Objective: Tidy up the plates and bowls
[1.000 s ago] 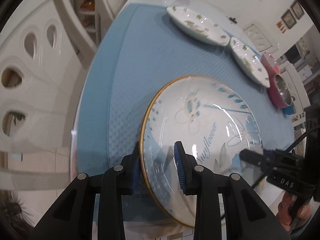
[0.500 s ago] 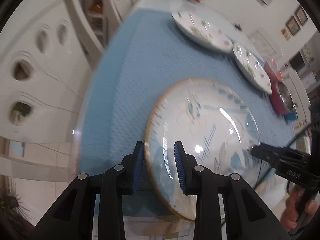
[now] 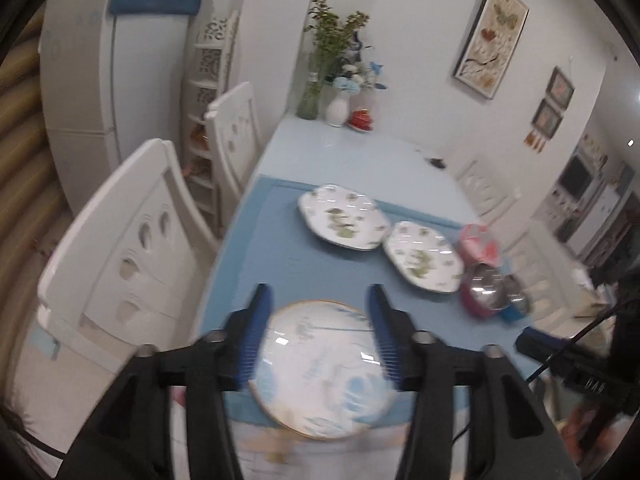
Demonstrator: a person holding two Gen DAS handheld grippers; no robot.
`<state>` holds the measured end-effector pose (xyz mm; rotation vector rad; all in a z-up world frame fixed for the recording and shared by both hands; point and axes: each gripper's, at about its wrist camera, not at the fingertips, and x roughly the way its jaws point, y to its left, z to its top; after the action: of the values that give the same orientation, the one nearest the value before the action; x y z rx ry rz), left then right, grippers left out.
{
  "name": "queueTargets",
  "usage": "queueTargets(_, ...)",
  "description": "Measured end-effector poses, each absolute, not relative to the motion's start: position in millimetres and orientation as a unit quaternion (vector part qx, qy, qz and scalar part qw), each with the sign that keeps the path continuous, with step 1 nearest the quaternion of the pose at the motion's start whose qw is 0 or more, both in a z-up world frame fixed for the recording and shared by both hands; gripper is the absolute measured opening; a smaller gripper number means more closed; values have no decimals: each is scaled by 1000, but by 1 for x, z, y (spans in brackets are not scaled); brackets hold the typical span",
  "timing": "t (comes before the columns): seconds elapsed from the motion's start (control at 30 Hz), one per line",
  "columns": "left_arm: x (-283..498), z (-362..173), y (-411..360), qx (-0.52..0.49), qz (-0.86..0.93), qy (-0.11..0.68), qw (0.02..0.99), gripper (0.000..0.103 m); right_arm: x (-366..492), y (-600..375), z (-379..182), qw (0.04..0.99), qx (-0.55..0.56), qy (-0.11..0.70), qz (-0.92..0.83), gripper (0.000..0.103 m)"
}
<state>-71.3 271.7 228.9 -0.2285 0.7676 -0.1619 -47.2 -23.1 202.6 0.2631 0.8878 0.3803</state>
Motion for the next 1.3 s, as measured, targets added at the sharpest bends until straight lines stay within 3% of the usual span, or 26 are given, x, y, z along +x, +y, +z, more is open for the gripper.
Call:
queueTargets(0.07, -79, 238, 266, -118, -85, 371, 917, 73, -61, -30, 207, 877, 145, 416, 191, 59)
queueTargets(0.37, -50, 262, 266, -105, -58, 381, 917, 73, -38, -51, 198, 850, 227, 433, 196, 60)
queueTargets(0.57, 45, 248, 268, -81, -79, 402, 909, 73, 43, -30, 181, 848, 247, 443, 152, 60)
queueTargets(0.8, 181, 181, 273, -75, -123, 473, 869, 71, 153, -1, 114, 796, 330, 499, 91, 59)
queueTargets(1.03, 274, 86, 267, -67, -140, 554, 818, 57, 228, 31, 52, 766, 339, 544, 39, 47)
queueTargets(1.17, 297, 48, 266, -74, -144, 578, 800, 43, 252, 45, 26, 760, 323, 563, 11, 42)
queueTargets(1.2, 302, 41, 266, -76, -145, 580, 798, 34, 257, 47, 22, 761, 316, 566, 8, 41)
queueTargets(1.3, 311, 30, 267, -95, -168, 582, 790, 22, 269, 53, 14, 766, 296, 570, 0, 38)
